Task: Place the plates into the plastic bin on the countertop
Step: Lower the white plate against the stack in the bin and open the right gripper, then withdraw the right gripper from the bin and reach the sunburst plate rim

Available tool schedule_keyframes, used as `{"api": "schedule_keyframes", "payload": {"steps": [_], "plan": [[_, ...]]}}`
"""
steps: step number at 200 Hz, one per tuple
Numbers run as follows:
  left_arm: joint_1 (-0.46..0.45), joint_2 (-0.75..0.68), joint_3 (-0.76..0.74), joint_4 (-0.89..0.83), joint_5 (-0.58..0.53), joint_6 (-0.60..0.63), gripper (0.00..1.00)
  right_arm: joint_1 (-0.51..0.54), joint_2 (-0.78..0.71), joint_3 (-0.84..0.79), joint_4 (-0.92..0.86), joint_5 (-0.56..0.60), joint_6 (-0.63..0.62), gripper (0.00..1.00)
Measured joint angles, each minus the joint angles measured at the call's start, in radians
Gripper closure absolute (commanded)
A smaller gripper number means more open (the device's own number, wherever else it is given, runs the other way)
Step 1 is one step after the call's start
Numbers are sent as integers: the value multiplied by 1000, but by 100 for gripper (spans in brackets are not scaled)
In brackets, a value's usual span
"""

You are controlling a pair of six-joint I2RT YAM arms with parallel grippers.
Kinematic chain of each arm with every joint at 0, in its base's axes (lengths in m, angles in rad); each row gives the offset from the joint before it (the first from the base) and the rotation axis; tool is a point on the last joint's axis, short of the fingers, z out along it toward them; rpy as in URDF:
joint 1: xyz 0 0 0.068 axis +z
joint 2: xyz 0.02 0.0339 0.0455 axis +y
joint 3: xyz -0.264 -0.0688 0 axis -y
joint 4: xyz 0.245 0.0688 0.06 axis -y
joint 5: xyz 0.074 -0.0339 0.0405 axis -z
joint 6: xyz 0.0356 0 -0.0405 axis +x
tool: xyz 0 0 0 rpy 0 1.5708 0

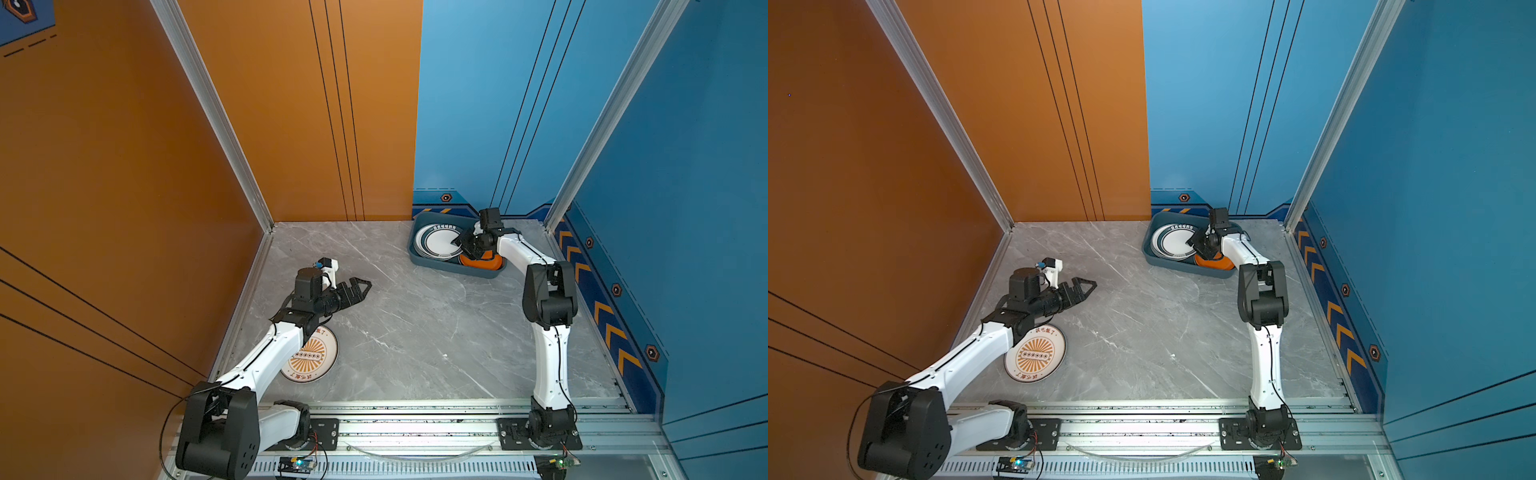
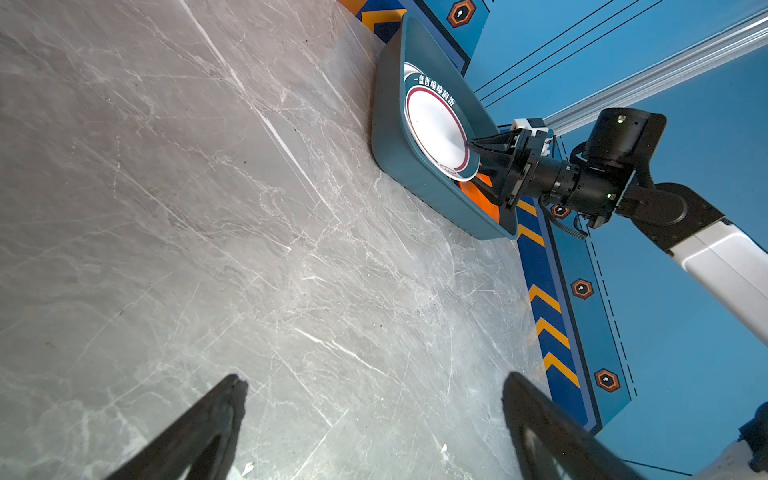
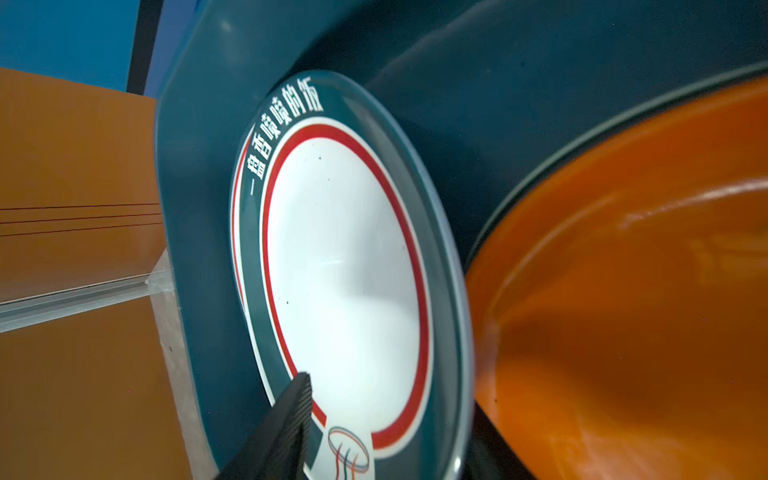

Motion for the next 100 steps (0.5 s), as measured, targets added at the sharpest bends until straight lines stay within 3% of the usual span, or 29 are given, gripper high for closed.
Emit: {"api": "schedule_keyframes", "payload": {"steps": [61,100], "plan": [[-1,-12,0,-16,-1,0,2,3,-51,3,-138,92,-110,47],[0,-56,0,-68,-20,1,2,43,-192,-40,-156,96,-200,47]]}}
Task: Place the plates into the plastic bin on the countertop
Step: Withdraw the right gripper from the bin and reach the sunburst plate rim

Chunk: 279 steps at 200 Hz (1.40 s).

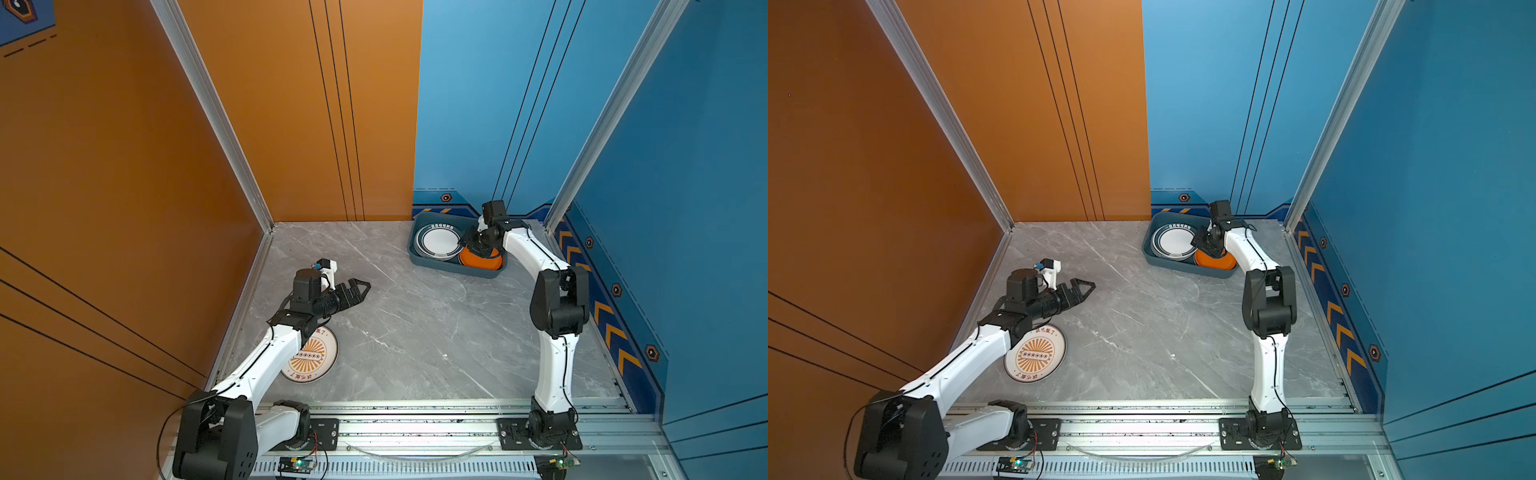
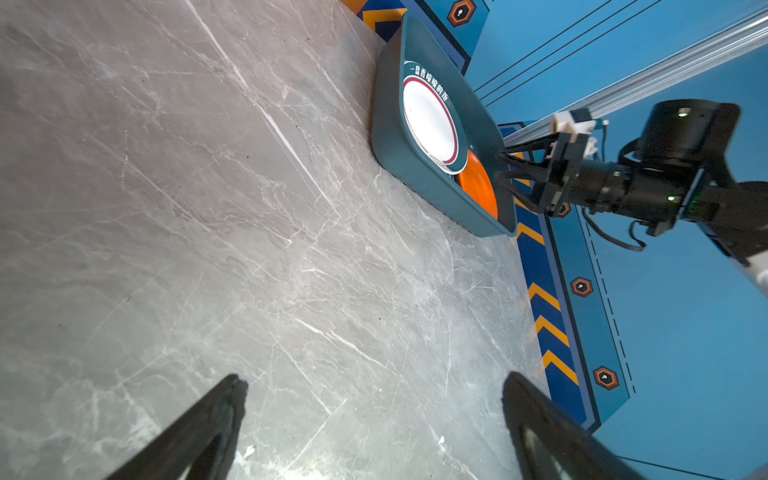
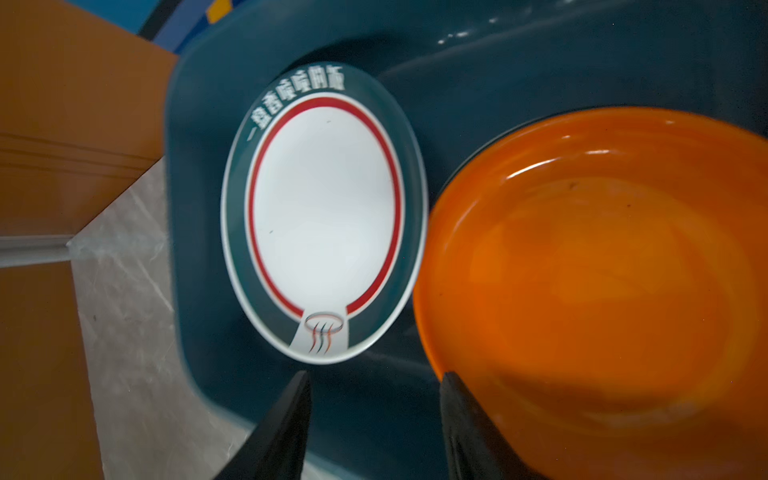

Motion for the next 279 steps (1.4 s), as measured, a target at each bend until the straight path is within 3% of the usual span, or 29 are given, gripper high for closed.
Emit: {"api": "schedule_keyframes", "payload": {"steps": [48,80,112,150,204,279], "plan": [[107,-57,0,-69,-48,-5,2,183,-323,-291,129,-89,-35,48],[174,-94,0,-85,-85,-13,2,335,-386,-505,282,-137,34,48],[209,-103,8,-95,-102,-16,2,502,-365,-676,449,-139,153,49],[235,-104,19,-110,-116,-16,2,648,-256,-753,687,-140,311,50],[238,-109,19,-116,-126,-20,2,731,-101,-754,892,-148,457,52],[241,-106,19,-109,-131,-32,2,803,9,-660,961,-162,531,52]]}}
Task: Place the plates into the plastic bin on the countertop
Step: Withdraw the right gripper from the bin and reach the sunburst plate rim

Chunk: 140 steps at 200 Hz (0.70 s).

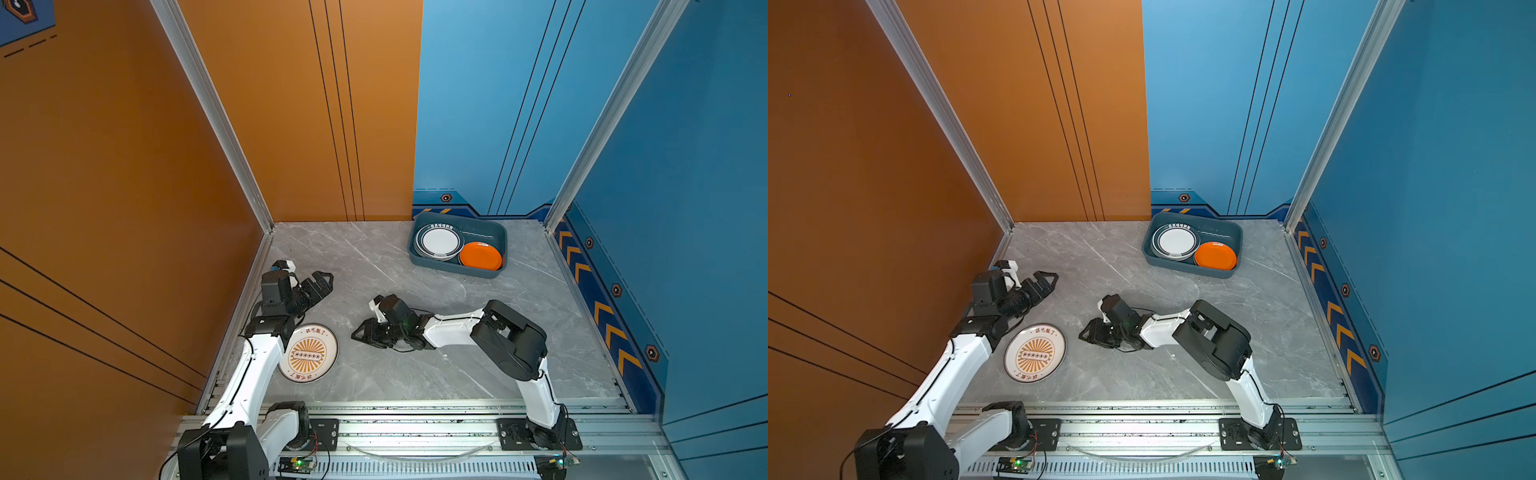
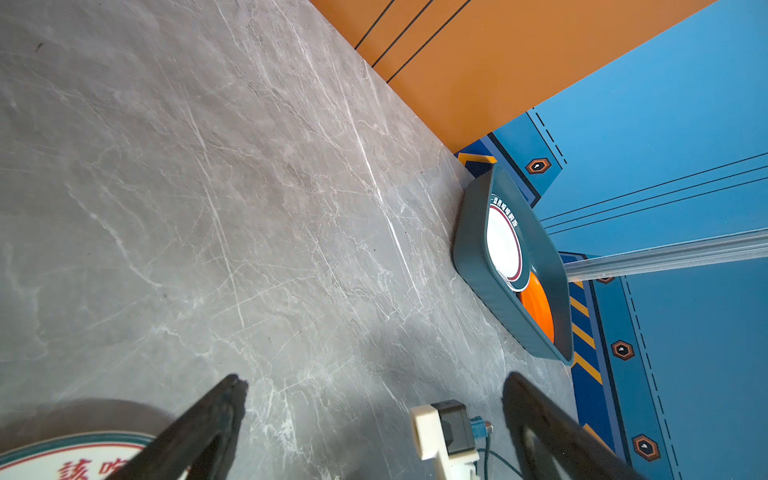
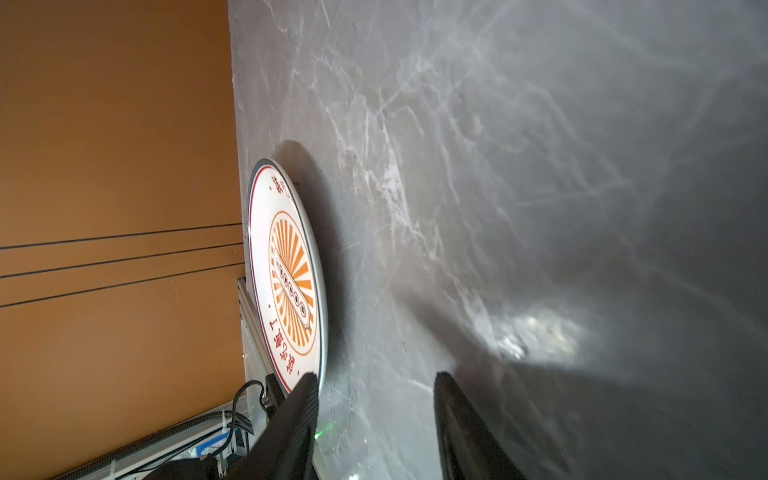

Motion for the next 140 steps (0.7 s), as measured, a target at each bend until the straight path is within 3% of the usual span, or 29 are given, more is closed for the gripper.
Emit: {"api": "schedule_keyframes", "payload": {"steps": [140], "plan": [[39,1,-39,49,8,-19,2,90,171,183,95,-7,100,57]]}}
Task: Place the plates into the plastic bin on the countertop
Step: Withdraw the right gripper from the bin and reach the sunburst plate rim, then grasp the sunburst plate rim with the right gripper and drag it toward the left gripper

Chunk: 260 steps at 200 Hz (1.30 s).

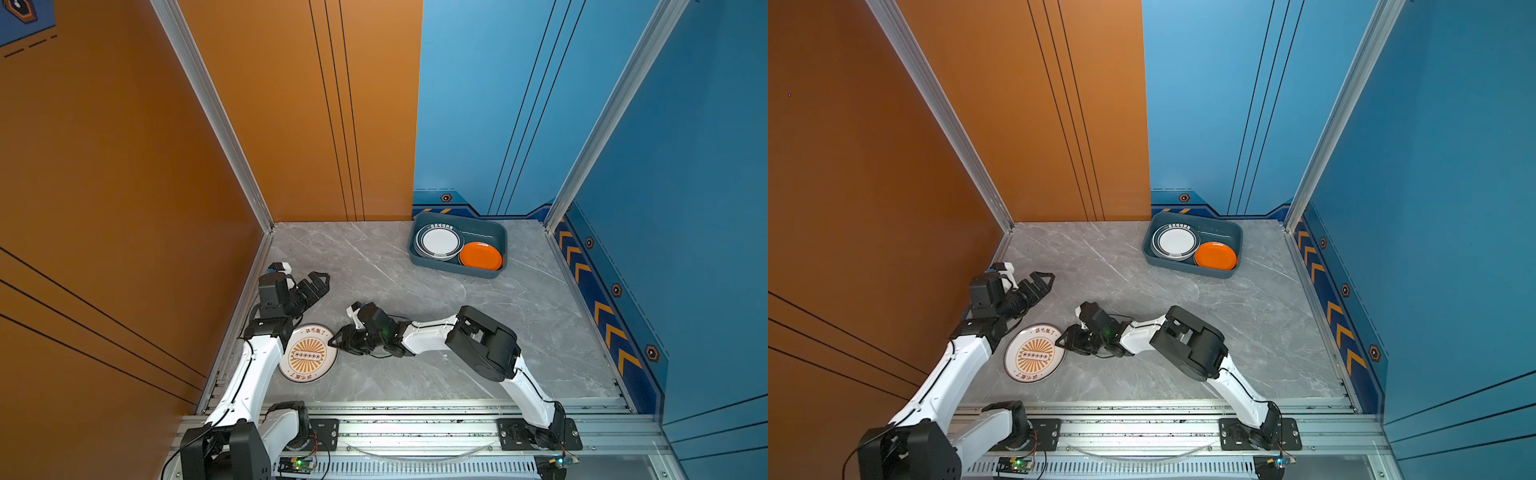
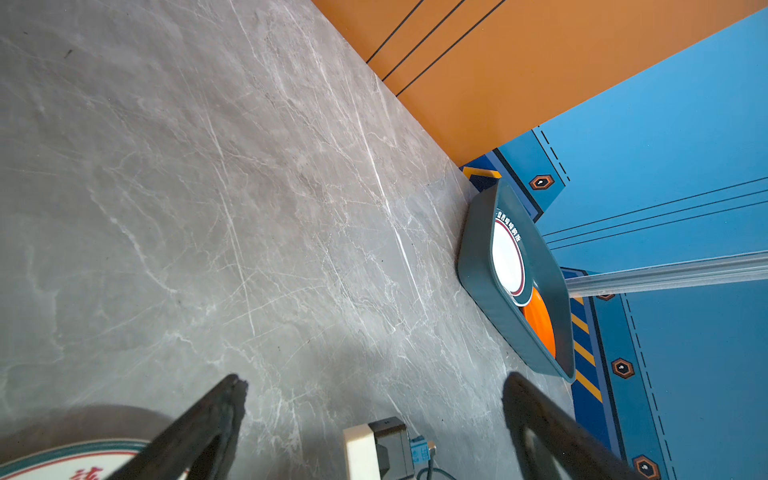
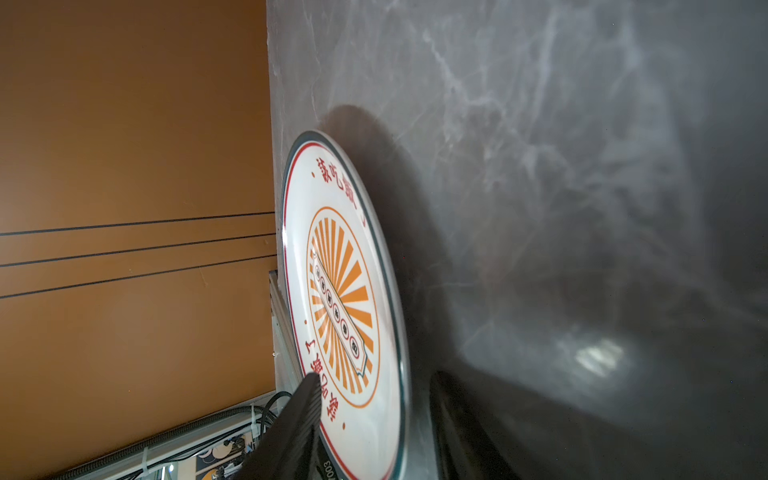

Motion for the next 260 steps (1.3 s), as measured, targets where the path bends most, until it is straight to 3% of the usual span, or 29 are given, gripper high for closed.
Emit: {"api": "schedule_keyframes", "payload": {"steps": [21,61,104,133,186,260], "plan": [[8,0,-12,2,7,0,2,7,21,21,10,0,13,63],[24,0,-22,8,17,-4,2,11,55,32,39,4,43,88],[33,0,-32,21,34,-4,2,12,61,32,44,5,53,100],[34,0,-34,26,38,-4,2,4,48,5,54,10,52,100],[33,0,-47,58,70,-5,2,-82,-91,-196,65,18,8,100],[-63,75,-47,83,91,-3,2,-230,-433,-446,-183,91,-163,100]]}}
